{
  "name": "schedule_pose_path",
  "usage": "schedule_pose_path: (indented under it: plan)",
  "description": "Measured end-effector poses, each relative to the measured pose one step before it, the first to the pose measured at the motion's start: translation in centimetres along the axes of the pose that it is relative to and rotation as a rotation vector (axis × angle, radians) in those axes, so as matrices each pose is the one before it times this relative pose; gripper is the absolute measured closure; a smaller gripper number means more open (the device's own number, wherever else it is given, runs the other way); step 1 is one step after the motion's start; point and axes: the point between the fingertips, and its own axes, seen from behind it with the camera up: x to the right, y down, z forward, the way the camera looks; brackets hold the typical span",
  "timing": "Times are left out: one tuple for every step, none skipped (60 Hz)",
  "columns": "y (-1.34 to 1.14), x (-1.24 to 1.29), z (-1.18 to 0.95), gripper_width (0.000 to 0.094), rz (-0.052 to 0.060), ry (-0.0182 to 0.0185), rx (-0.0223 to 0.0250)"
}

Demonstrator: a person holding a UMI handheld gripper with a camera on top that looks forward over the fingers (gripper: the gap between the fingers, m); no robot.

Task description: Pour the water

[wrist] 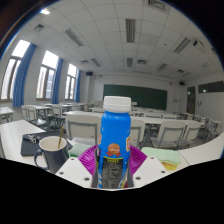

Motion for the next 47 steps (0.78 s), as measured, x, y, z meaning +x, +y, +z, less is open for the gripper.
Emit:
schedule_pose_path:
  plan:
    - [0.013, -0.100, -0.181, 0.0530, -0.0049, 0.00598, 0.00264]
    - [0.033, -0.115, -0.110, 0.0503, -0.0016, 0.00650, -0.00013]
    - [0.035, -0.080, -0.095, 0.0468, 0.0023, 0.00668, -0.00194]
    - [0.088, -0.061, -0.060, 0.0438, 0.0020, 0.00513, -0.00477]
    - [0.058, -0.076, -0.052, 0.0405, 0.0010, 0.00298, -0.00645]
    - [0.051, -0.132, -0.085, 0.0376, -0.0004, 0.00118, -0.00797]
    - [0.092, -0.061, -0.073, 0.0349, -0.0018, 0.00121, -0.01174]
    - [-0.009, 1.106, 0.998, 0.0316, -0.0053, 0.00271, -0.02199]
    - [0.399, 0.117, -0.139, 0.0264, -0.0048, 0.00609, -0.02597]
    - [0.374, 0.920, 0.561, 0.0193, -0.0039, 0.00365, -0.02431]
    - [0.836, -0.612, -1.071, 0.0116, 0.0003, 0.00412, -0.01856]
    - [0.305, 0.131, -0.297, 0.0066, 0.0022, 0.00671, -0.01123]
    - [0.097, 0.097, -0.326, 0.0080, 0.0045, 0.00518, -0.00396]
    - [-0.046, -0.011, -0.369, 0.0091, 0.0091, 0.00028, 0.00504]
    - [-0.426, 0.589, 0.363, 0.0092, 0.0087, -0.00124, 0.00561]
    - [0.017, -0.023, -0.430, 0.0092, 0.0089, -0.00212, 0.00491]
    - [0.069, -0.041, -0.550, 0.0090, 0.0067, -0.00479, 0.00123]
    - [0.112, -0.084, -0.542, 0.0089, 0.0055, -0.00694, 0.00124]
    - [0.105, -0.201, -0.586, 0.0090, 0.0055, -0.00947, 0.00118]
    - [0.135, -0.211, -0.643, 0.0089, 0.0053, -0.01060, -0.00022]
    - [-0.291, 0.074, -0.595, 0.0089, 0.0041, -0.01067, -0.00191]
    - [0.864, -0.950, -1.808, 0.0090, 0.0064, -0.00819, 0.00378]
    - [0.121, -0.333, -0.829, 0.0090, 0.0058, -0.01025, 0.00333]
    - [-0.025, -0.353, -0.823, 0.0089, 0.0047, -0.01095, 0.00325]
    - [0.018, -0.376, -0.847, 0.0091, 0.0027, -0.01158, 0.00250]
    - [-0.007, -0.418, -0.852, 0.0093, 0.0009, -0.01199, 0.00165]
    - [-0.402, -0.027, -0.206, 0.0093, -0.0002, -0.01320, 0.00180]
    - [-0.153, -0.566, -0.845, 0.0093, -0.0011, -0.01322, 0.00468]
    - [-0.165, -0.540, -0.820, 0.0092, -0.0017, -0.01309, 0.00569]
    - [-0.302, -0.405, -0.399, 0.0092, -0.0026, -0.01146, 0.00495]
    - [0.062, -0.455, -1.462, 0.0092, -0.0019, -0.00949, 0.00623]
    - [-0.110, -0.311, -0.787, 0.0093, -0.0026, -0.00724, 0.00587]
    - [-0.133, -0.366, -0.724, 0.0090, -0.0033, -0.00646, 0.00594]
    - [-0.100, -0.285, -0.640, 0.0088, -0.0041, -0.00521, 0.00586]
    - [-0.084, -0.270, -0.630, 0.0087, -0.0029, -0.00329, 0.00538]
    - [-0.154, -0.165, -0.013, 0.0084, -0.0012, -0.00027, 0.00389]
    - [0.023, -0.151, -0.547, 0.0085, 0.0014, 0.00223, 0.00347]
    - [0.094, -0.150, -0.532, 0.0082, 0.0027, 0.00403, 0.00178]
    - [0.139, -0.087, -0.453, 0.0083, 0.0035, 0.00364, 0.00106]
    - [0.157, -0.022, -0.114, 0.0083, 0.0042, 0.00342, 0.00081]
    - [0.253, -0.010, -0.439, 0.0083, 0.0049, 0.00140, 0.00049]
    - [0.213, -0.075, -0.243, 0.0085, 0.0049, 0.00051, -0.00030]
    - [0.275, -0.118, -0.269, 0.0086, 0.0048, -0.00026, -0.00141]
    - [0.255, -0.131, -0.242, 0.0084, 0.0041, -0.00241, 0.00006]
    - [0.181, -0.191, -0.237, 0.0084, 0.0038, -0.00466, 0.00332]
    - [0.153, -0.202, -0.174, 0.0084, 0.0044, -0.00548, 0.00619]
    - [0.095, -0.215, -0.108, 0.0085, 0.0050, -0.00624, 0.00728]
